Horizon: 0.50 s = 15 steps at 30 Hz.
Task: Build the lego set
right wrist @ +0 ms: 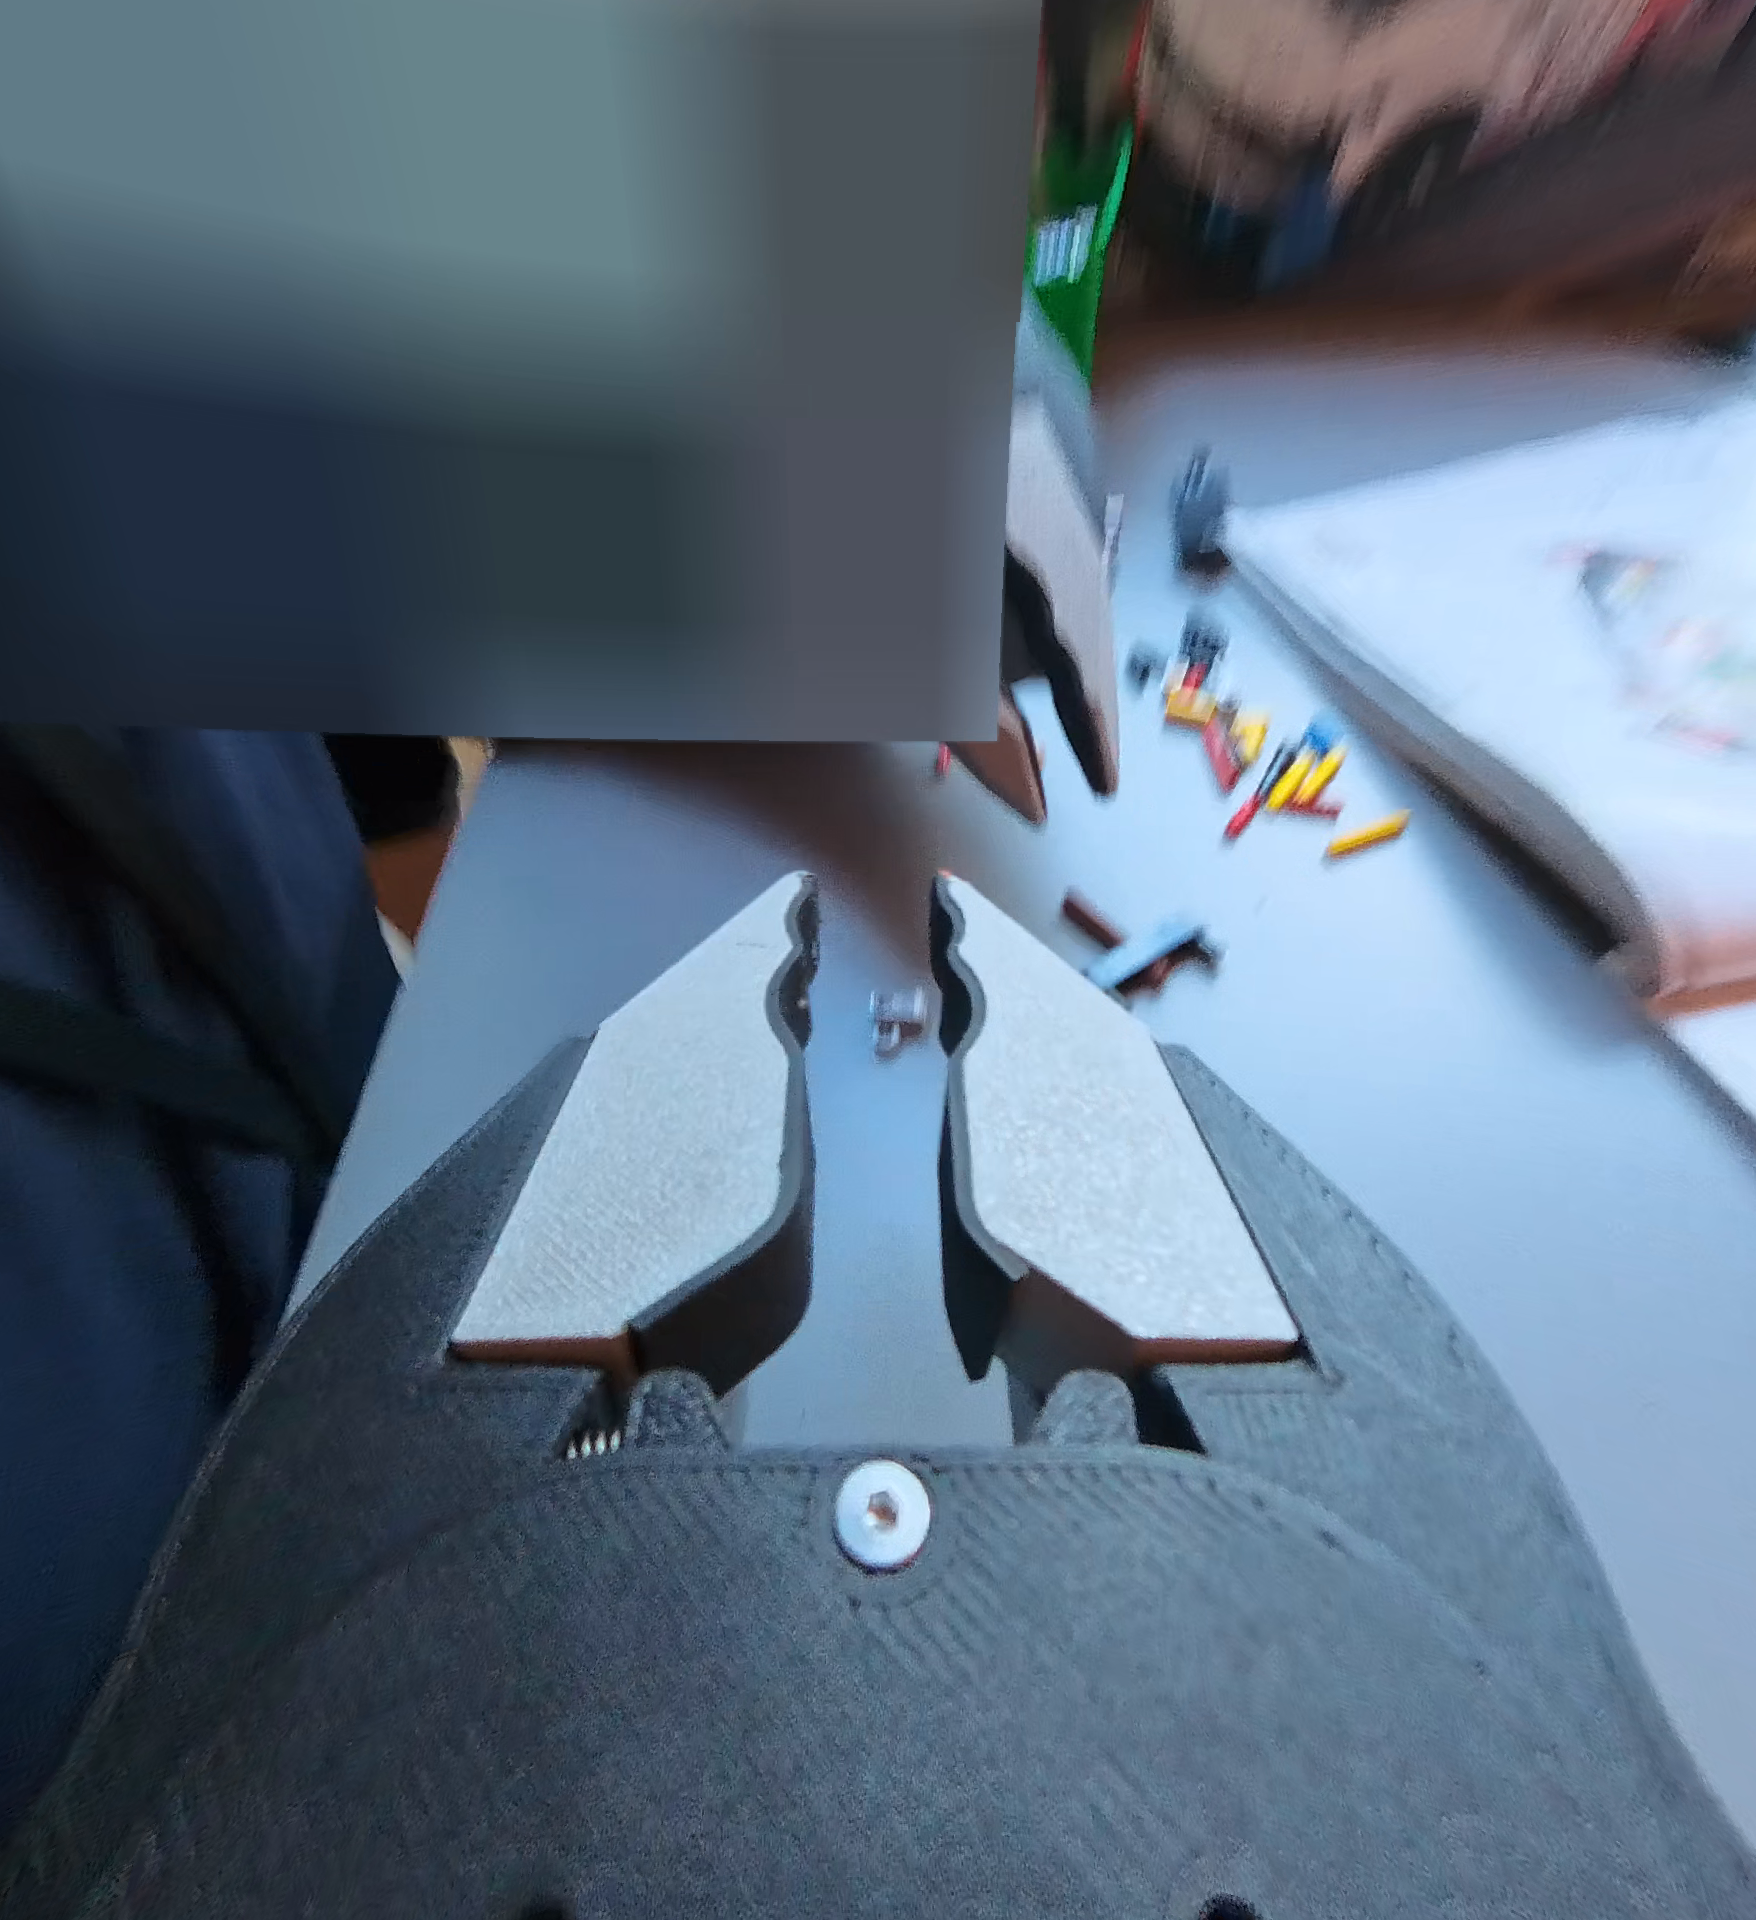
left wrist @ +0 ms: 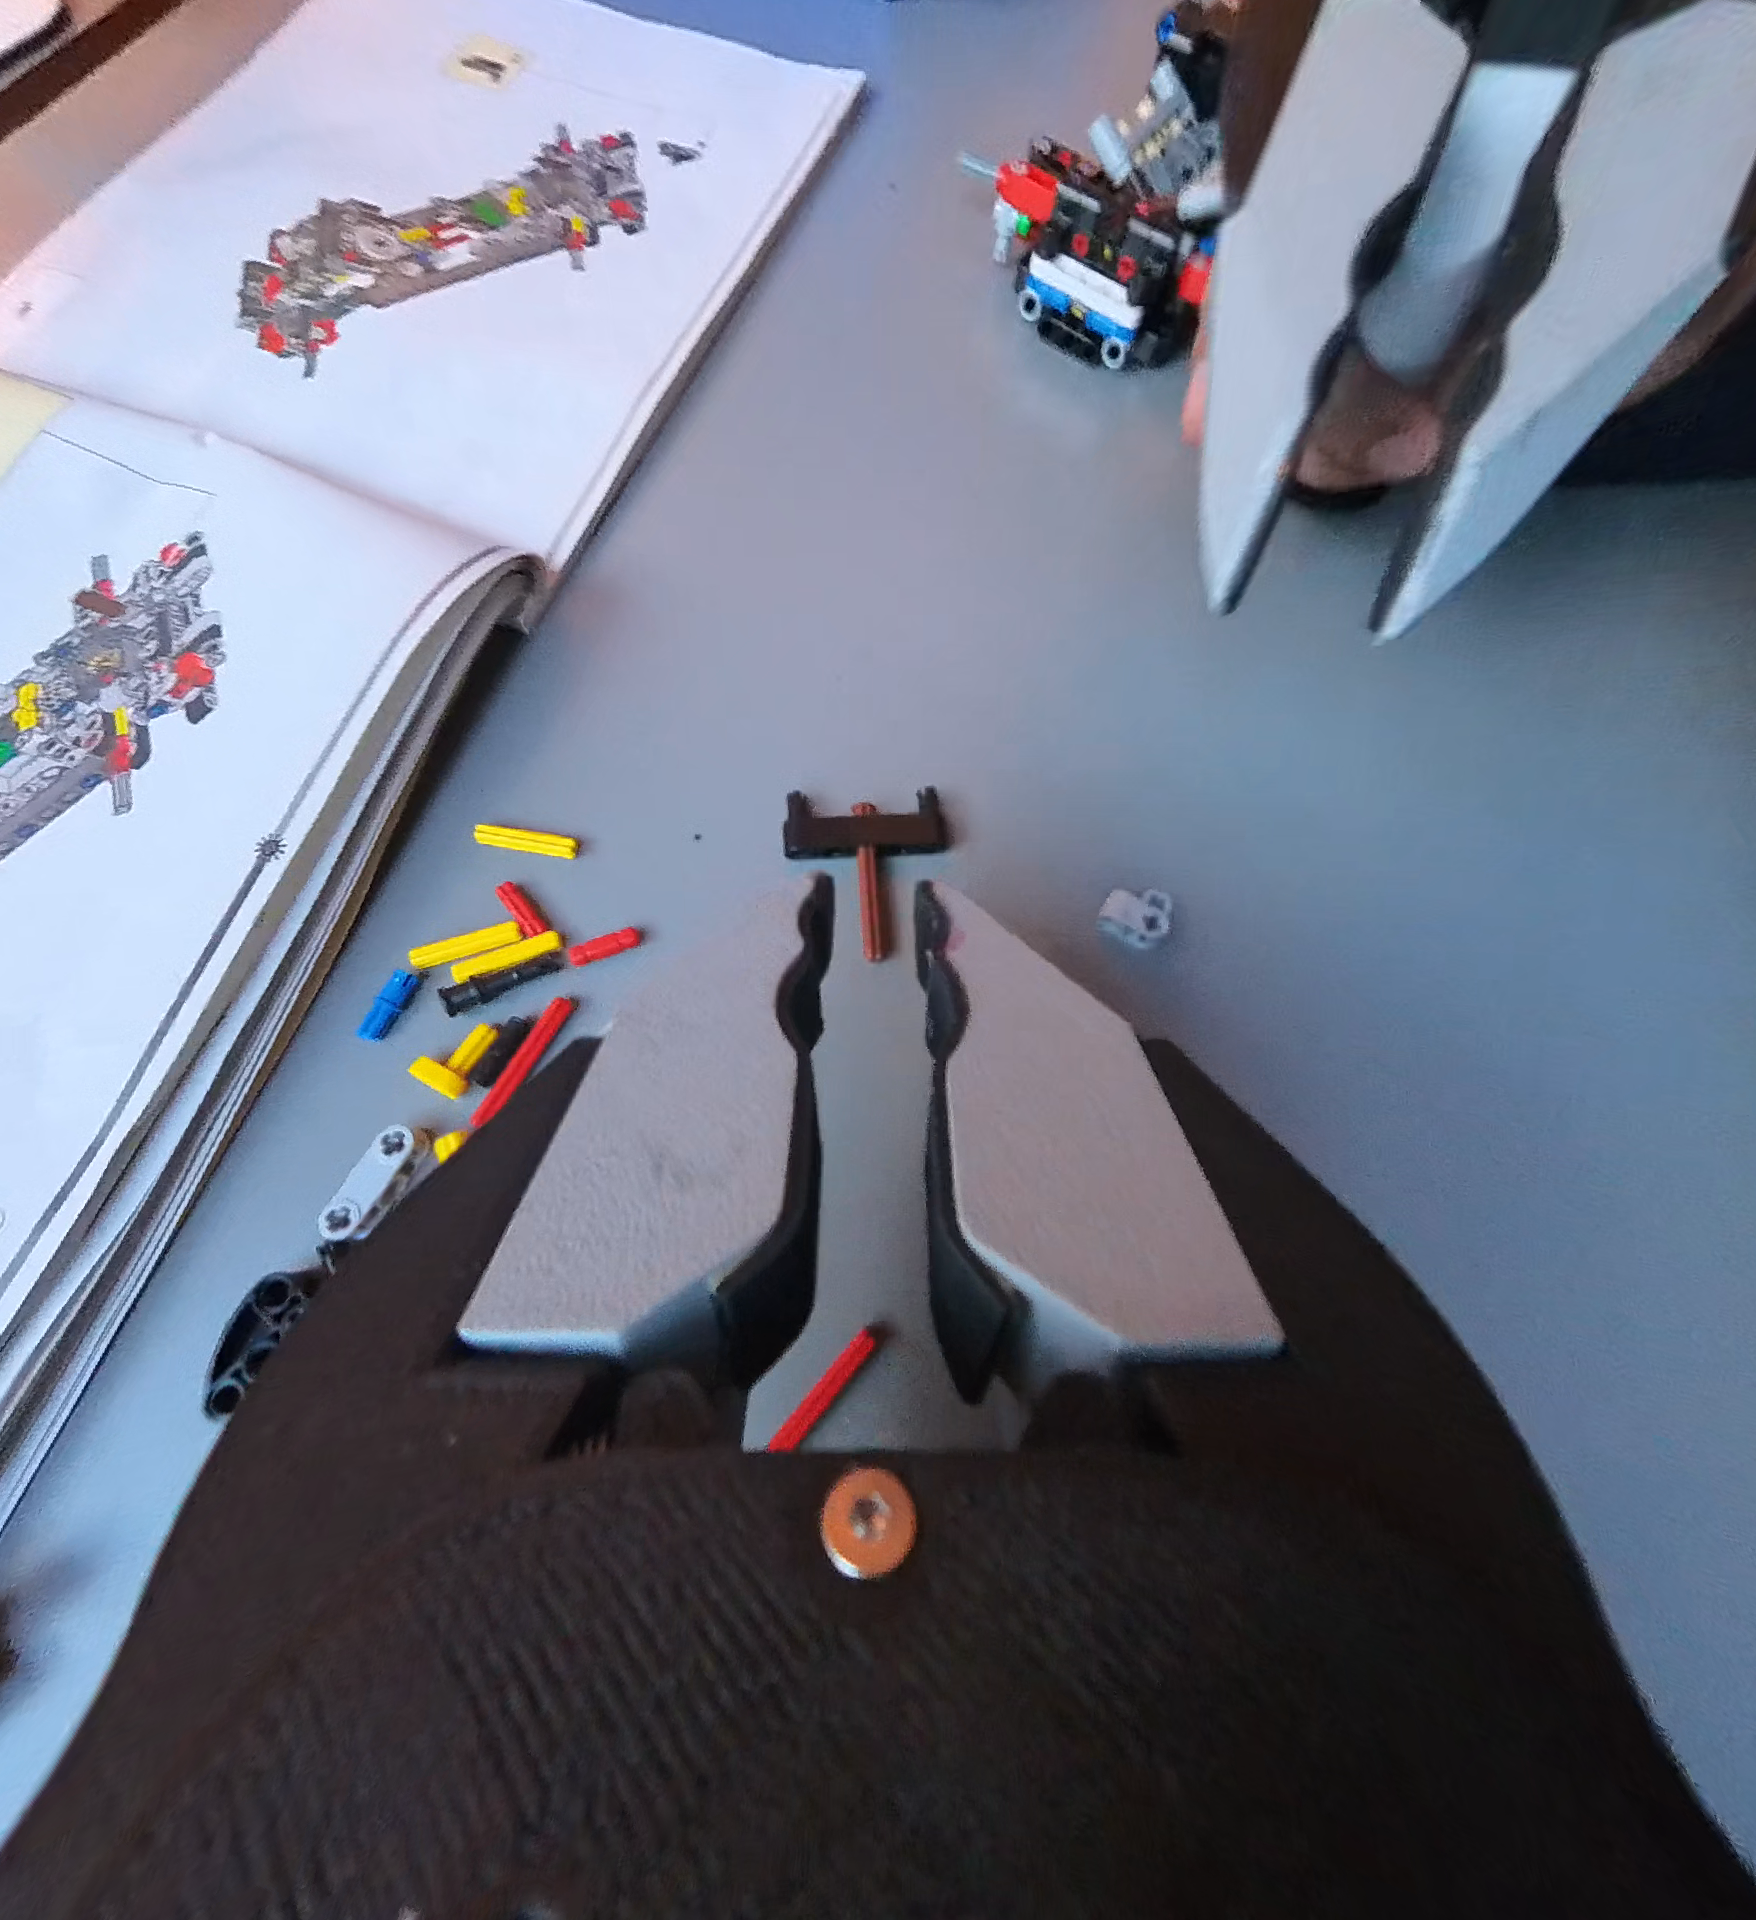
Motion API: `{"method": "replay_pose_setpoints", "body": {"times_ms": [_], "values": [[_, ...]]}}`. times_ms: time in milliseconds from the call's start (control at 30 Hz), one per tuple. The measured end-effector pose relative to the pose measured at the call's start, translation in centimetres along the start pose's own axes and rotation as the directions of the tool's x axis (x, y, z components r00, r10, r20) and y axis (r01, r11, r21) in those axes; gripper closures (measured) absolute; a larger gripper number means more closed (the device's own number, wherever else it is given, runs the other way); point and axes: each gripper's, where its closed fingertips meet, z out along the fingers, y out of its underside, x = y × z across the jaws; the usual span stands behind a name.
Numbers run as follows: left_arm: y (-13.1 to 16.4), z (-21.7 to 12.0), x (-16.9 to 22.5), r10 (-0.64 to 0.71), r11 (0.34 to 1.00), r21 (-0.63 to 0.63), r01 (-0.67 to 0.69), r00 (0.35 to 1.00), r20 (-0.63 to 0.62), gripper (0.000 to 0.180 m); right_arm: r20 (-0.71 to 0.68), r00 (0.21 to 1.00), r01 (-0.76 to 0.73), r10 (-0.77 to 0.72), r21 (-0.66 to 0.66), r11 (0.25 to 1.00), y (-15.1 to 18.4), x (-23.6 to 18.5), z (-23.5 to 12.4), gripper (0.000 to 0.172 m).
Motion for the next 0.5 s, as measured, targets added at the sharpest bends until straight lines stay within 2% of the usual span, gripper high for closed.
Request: {"method": "replay_pose_setpoints", "body": {"times_ms": [267,500], "values": [[2.0,0.2,2.7,0.100,0.988,-0.109,-0.111,0.990,-0.103,0.167,-0.045,0.998,0.024,-0.036,-0.231,0.973,3.6,-0.1,2.6,0.153],[3.2,0.6,3.3,0.157,0.967,-0.183,-0.176,0.981,-0.117,0.167,-0.083,0.995,0.014,-0.051,-0.396,0.918,5.9,0.6,4.0,0.152]]}}
